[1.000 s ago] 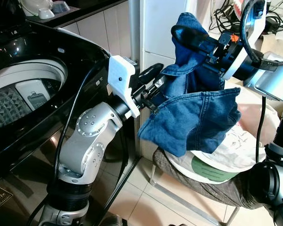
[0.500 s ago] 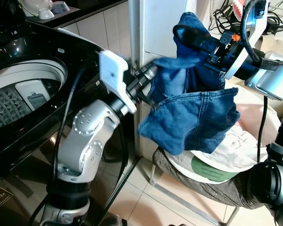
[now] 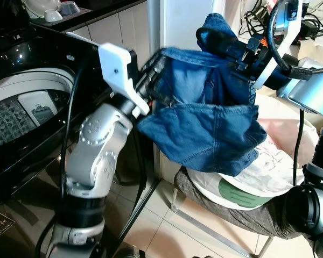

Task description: Clothes washing

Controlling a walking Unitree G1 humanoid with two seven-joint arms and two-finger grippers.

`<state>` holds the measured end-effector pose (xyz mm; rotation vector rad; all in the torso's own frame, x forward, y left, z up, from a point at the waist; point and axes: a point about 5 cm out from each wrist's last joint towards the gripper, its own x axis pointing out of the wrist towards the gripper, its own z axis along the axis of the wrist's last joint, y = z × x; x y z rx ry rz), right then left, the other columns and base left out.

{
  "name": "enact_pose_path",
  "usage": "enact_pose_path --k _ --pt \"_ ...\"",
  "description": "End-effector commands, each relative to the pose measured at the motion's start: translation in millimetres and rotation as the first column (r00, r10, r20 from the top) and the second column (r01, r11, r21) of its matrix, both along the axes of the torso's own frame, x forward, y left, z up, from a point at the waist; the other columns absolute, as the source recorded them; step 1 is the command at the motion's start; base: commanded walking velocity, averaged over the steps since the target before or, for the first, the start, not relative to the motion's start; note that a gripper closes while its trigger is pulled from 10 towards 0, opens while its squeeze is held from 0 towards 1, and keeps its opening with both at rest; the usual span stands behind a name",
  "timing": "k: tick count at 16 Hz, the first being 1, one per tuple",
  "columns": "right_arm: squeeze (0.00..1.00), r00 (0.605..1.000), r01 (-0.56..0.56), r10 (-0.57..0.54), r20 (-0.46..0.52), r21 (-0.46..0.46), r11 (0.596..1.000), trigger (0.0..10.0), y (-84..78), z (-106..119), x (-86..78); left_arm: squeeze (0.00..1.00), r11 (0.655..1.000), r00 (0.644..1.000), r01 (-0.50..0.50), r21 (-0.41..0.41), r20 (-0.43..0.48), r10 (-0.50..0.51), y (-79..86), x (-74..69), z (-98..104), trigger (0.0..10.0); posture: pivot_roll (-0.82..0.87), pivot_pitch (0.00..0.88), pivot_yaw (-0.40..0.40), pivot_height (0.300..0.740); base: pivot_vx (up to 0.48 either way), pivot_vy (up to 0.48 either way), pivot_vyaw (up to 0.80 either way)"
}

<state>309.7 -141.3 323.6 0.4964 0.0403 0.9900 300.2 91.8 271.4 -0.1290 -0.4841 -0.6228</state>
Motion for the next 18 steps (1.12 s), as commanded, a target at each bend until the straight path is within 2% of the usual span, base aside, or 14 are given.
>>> enact_pose_path --k 1,2,4,7,8,9,10,11,13,14,15,16,17,18 --pt "1.00 0.999 -0.022 0.021 0.037 0.007 1.000 10.0 -0.9 4 -4.2 0.00 0.996 0.995 -0.093 -0.005 0.030 0.093 13.9 7.8 8 0.0 -0.03 0.000 0.000 0.740 0.000 0.000 0.00" --pt "1.00 0.998 -0.041 0.040 0.049 0.006 0.999 10.0 0.3 5 -6.3 0.00 0.993 0.992 -0.118 0.000 0.037 0.118 17.5 11.3 11 0.0 -0.03 0.000 0.000 0.740 0.000 0.000 0.00" --pt "0.00 0.975 -0.126 0.136 0.177 -0.067 0.990 10.0 11.8 10 -22.8 0.00 0.927 0.924 -0.364 0.092 0.160 0.347 60.0 40.5 49 0.0 -0.03 0.000 0.000 0.740 0.000 0.000 0.00" --pt "0.00 0.946 -0.215 0.229 0.230 -0.083 0.973 10.0 17.6 9 -35.1 0.00 0.675 0.642 -0.733 0.083 0.413 0.646 130.4 48.3 133 0.0 -0.02 0.000 0.002 0.740 0.000 0.000 0.00" --pt "0.00 0.942 -0.223 0.238 0.238 -0.088 0.971 10.0 18.2 8 -36.8 0.00 0.493 0.408 -0.870 -0.009 0.549 0.729 158.6 32.4 181 0.0 -0.02 0.000 0.004 0.740 0.000 0.000 0.00" --pt "0.00 0.942 -0.211 0.226 0.247 -0.085 0.974 10.0 17.8 8 -37.1 0.00 0.254 0.057 -0.947 -0.195 0.677 0.733 175.8 -0.7 230 0.0 -0.02 0.000 0.009 0.740 0.000 0.000 0.00" --pt "0.00 0.943 -0.202 0.216 0.254 -0.081 0.976 10.0 17.5 7 -37.4 0.00 0.123 -0.159 -0.937 -0.328 0.712 0.684 181.1 -21.4 251 0.0 -0.02 0.000 0.010 0.740 0.000 0.000 0.00" --pt "0.00 0.943 -0.200 0.214 0.256 -0.080 0.977 10.0 17.5 7 -37.6 0.00 0.097 -0.203 -0.930 -0.354 0.716 0.668 181.9 -24.8 254 0.0 -0.02 0.000 0.010 0.740 0.000 0.000 0.00" --pt "0.00 0.941 -0.201 0.216 0.259 -0.081 0.976 10.0 18.3 5 -38.4 0.00 0.087 -0.116 -0.970 -0.228 0.745 0.656 182.5 -3.4 241 0.0 -0.01 0.000 0.009 0.740 0.000 0.000 0.00" --pt "0.00 0.941 -0.203 0.220 0.258 -0.091 0.975 10.0 19.3 2 -38.6 0.00 0.127 0.122 -0.991 0.050 0.735 0.667 179.3 37.4 203 0.0 -0.01 0.000 0.007 0.740 0.000 0.000 0.00" --pt "0.00 0.941 -0.203 0.221 0.257 -0.096 0.975 10.0 19.8 0 -38.5 0.00 0.143 0.209 -0.978 0.153 0.713 0.669 177.9 52.0 186 0.0 -0.01 0.000 0.007 0.740 0.000 0.000 0.00" --pt "0.00 0.944 -0.194 0.219 0.245 -0.124 0.973 10.0 21.6 -5 -37.5 0.00 0.189 0.430 -0.882 0.431 0.577 0.695 176.7 82.8 132 0.0 -0.01 0.000 0.005 0.740 0.000 0.000 0.00" --pt "0.00 0.947 -0.189 0.221 0.232 -0.154 0.970 10.0 23.6 -10 -37.3 0.00 0.234 0.570 -0.741 0.629 0.406 0.714 175.6 99.9 79 0.0 -0.01 0.000 0.008 0.740 0.000 0.000 0.00" --pt "0.00 0.948 -0.189 0.224 0.227 -0.163 0.968 10.0 24.6 -12 -37.6 0.00 0.239 0.604 -0.686 0.687 0.355 0.714 175.1 103.3 60 0.0 -0.02 0.000 0.009 0.740 0.000 0.000 0.00"
